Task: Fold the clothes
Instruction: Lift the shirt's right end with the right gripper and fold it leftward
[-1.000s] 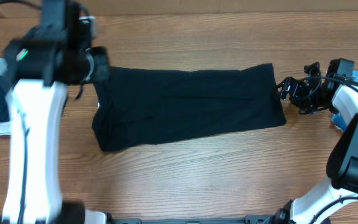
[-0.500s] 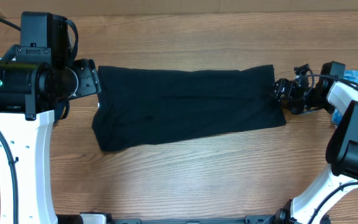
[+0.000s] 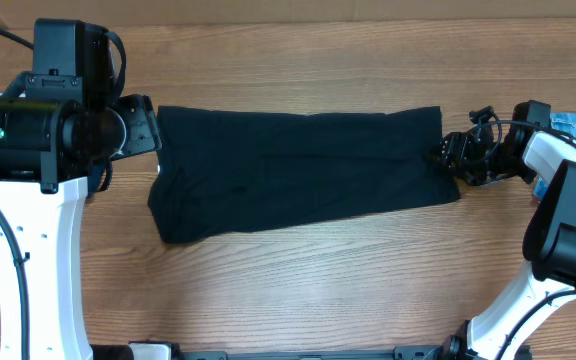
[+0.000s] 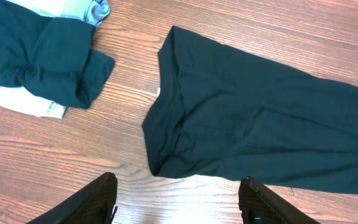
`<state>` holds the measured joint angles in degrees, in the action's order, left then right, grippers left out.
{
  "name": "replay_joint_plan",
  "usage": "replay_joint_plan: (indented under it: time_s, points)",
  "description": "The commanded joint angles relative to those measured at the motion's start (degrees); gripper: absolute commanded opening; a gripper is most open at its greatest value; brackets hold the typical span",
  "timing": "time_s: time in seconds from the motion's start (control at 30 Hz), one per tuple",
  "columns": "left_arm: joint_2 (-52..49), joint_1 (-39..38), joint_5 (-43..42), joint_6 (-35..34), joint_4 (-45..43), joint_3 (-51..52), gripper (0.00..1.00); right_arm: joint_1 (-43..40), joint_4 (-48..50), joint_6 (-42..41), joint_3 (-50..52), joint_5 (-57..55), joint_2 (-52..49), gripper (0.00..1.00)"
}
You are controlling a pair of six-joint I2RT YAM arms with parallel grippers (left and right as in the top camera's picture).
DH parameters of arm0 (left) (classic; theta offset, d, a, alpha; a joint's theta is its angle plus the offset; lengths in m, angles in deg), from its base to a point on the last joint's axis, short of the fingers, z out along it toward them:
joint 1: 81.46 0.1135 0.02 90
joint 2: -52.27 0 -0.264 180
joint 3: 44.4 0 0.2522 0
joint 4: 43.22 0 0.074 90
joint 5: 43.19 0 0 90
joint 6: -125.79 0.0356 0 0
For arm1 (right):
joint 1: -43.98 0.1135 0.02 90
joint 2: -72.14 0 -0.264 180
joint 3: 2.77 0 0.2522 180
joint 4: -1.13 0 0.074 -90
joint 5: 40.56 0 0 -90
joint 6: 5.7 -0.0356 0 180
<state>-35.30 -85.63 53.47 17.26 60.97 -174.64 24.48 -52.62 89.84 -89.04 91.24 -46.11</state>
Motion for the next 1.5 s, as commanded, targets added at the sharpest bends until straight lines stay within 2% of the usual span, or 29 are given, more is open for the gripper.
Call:
replay_joint_plan:
  time_s: [0.0, 0.07, 0.13, 0.23, 0.43, 0.47, 0.6, 0.87, 1.13, 1.23, 1.37, 1.47]
  points:
    - [-0.15, -0.15, -0.57, -1.01, -0.28, 0.17, 0.66, 0.83, -0.59, 0.44, 1.99, -2.91, -3.32, 0.67]
    - [-0.15, -0.15, -0.59, -1.01, -0.33, 0.17, 0.65, 1.38, -0.59, 0.55, 1.99, -3.34, -3.32, 0.69]
    - [-0.15, -0.15, -0.59, -1.01, -0.37, 0.17, 0.65, 1.44, -0.57, 0.5, 1.99, -3.37, -3.32, 0.64]
    - [-0.15, -0.15, -0.72, -1.01, -0.28, 0.17, 0.65, 1.44, -0.59, 0.5, 1.97, -3.37, -3.32, 0.37]
    - [-0.15, -0.15, -0.72, -0.96, -0.22, 0.17, 0.66, 1.44, -4.68, 0.5, -2.43, -3.17, -2.38, 0.05]
    - [-0.15, -0.15, -0.72, -0.96, -0.22, 0.17, 0.66, 1.33, -5.7, 0.48, -3.37, -3.61, -2.23, 0.04]
    - [-0.15, -0.15, -0.72, -0.96, -0.26, 0.17, 0.67, 0.57, -10.4, 0.48, -8.74, -6.4, -0.13, 0.04]
    - [-0.15, -0.15, -0.7, -0.76, -0.28, 0.17, 0.67, 0.57, -18.1, 0.48, -18.73, -23.71, 1.68, 0.04]
    - [-0.15, -0.15, -0.72, -0.79, -0.94, 0.17, 0.7, 1.73, -23.96, 0.07, -25.66, -26.73, 4.98, 0.04]
    - [-0.15, -0.15, -0.35, -0.76, -1.2, 0.17, 0.75, 5.38, -26.6, 0.76, -28.24, -26.86, 8.22, 0.04]
    - [0.04, 0.46, 2.64, -0.79, -1.16, 0.02, 0.77, 14.16, -27.93, 0.92, -29.55, -30.73, 12.15, 0.04]
    - [0.37, 5.14, 2.78, -0.79, -1.07, -2.16, 0.8, 22.71, -28.81, 0.92, -29.55, -35.08, 12.61, 0.04]
